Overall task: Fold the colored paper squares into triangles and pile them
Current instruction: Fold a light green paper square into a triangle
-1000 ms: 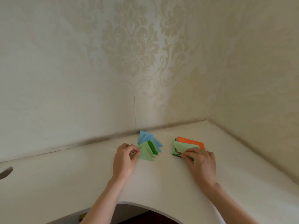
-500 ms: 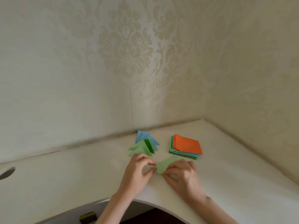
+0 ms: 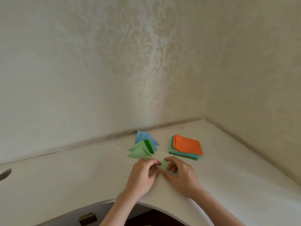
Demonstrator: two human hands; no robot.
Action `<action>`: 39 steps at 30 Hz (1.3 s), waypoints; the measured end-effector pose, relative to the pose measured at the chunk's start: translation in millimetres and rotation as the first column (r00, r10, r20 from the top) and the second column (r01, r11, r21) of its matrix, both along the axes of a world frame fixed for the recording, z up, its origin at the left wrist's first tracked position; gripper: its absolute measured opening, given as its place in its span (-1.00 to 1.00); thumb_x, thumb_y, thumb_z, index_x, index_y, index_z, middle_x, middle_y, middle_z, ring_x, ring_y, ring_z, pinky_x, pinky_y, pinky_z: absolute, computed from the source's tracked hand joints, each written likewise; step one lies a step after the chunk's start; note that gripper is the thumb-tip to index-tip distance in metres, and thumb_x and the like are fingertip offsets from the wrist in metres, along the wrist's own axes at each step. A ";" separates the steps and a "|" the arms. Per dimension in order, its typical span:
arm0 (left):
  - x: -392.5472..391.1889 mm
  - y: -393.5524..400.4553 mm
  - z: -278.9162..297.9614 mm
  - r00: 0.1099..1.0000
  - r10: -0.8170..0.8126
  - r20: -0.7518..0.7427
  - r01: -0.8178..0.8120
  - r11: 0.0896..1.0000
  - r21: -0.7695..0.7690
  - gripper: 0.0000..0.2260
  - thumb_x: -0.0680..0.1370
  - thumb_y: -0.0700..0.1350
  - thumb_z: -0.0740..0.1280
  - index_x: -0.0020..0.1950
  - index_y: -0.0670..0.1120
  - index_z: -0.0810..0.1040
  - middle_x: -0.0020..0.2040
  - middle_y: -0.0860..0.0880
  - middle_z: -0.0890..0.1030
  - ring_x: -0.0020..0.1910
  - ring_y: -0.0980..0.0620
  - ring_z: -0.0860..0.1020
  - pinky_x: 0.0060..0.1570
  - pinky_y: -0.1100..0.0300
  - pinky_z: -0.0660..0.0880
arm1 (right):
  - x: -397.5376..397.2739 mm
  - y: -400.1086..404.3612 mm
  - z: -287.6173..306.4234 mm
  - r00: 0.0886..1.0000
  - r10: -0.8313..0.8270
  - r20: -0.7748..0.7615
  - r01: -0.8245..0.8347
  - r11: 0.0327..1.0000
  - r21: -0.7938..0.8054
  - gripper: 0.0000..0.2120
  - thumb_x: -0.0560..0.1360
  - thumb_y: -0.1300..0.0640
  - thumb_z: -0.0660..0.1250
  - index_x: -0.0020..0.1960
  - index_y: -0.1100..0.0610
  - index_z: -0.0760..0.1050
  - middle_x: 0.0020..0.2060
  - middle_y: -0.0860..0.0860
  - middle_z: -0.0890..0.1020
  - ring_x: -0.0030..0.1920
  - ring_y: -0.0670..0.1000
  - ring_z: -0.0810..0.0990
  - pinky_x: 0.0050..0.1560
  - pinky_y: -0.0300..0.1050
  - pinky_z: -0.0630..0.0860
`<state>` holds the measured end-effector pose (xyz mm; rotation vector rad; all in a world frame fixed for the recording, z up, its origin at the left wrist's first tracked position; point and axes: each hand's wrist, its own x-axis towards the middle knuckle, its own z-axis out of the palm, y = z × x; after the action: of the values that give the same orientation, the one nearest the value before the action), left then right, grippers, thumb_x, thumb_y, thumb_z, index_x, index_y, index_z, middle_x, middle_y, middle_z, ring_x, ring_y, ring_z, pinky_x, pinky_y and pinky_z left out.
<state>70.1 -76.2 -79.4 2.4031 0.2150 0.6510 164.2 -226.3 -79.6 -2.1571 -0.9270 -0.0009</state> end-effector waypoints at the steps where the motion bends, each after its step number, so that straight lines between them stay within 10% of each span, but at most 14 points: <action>1: 1.8 -1.0 -0.2 1.000 0.008 -0.005 -0.008 1.000 0.005 -0.88 0.50 -0.05 0.40 0.01 0.11 0.60 -0.16 0.23 0.56 -0.08 0.22 0.48 -0.05 0.36 0.40 | 0.8 1.9 1.5 0.999 -0.012 -0.030 0.011 1.000 -0.024 -0.59 0.40 -0.18 0.41 0.20 -0.16 0.42 -0.22 -0.20 0.54 -0.18 -0.18 0.49 0.01 -0.14 0.48; 19: -0.2 5.8 -3.1 0.999 0.013 -0.050 -0.024 0.973 -0.228 -0.70 0.47 -0.25 0.38 -0.08 0.20 0.55 -0.08 0.21 0.59 -0.07 0.17 0.53 -0.04 0.32 0.45 | 15.3 -5.1 14.2 0.960 0.103 -0.260 -0.143 0.980 -0.137 -0.70 0.39 0.07 0.47 0.05 -0.13 0.47 -0.15 -0.17 0.55 -0.16 -0.18 0.46 -0.06 -0.37 0.41; 26: -10.6 7.6 1.7 0.999 -0.030 -0.035 0.018 0.955 -0.297 -0.53 0.42 -0.41 0.21 0.04 0.14 0.58 0.02 0.24 0.58 0.11 0.22 0.48 -0.02 0.47 0.34 | -0.1 4.4 7.1 1.000 -0.004 -0.013 0.001 0.970 -0.243 -0.79 0.43 -0.23 0.35 -0.05 -0.14 0.51 -0.10 -0.18 0.50 -0.08 -0.14 0.45 0.04 -0.15 0.37; 39: -4.6 7.4 -8.2 0.999 -0.026 0.030 0.028 0.997 -0.069 -0.74 0.43 -0.31 0.40 -0.14 0.08 0.64 -0.06 0.25 0.58 0.06 0.25 0.47 0.04 0.45 0.35 | 12.6 -13.1 10.7 0.967 0.252 0.038 -0.248 0.966 -0.075 -0.90 0.47 0.00 0.40 -0.05 -0.02 0.53 -0.14 -0.22 0.52 -0.08 -0.20 0.48 -0.06 -0.33 0.41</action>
<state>65.5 -68.8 -87.5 2.3246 0.1897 0.6551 176.8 -239.3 -68.8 -2.0959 -1.2383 0.1067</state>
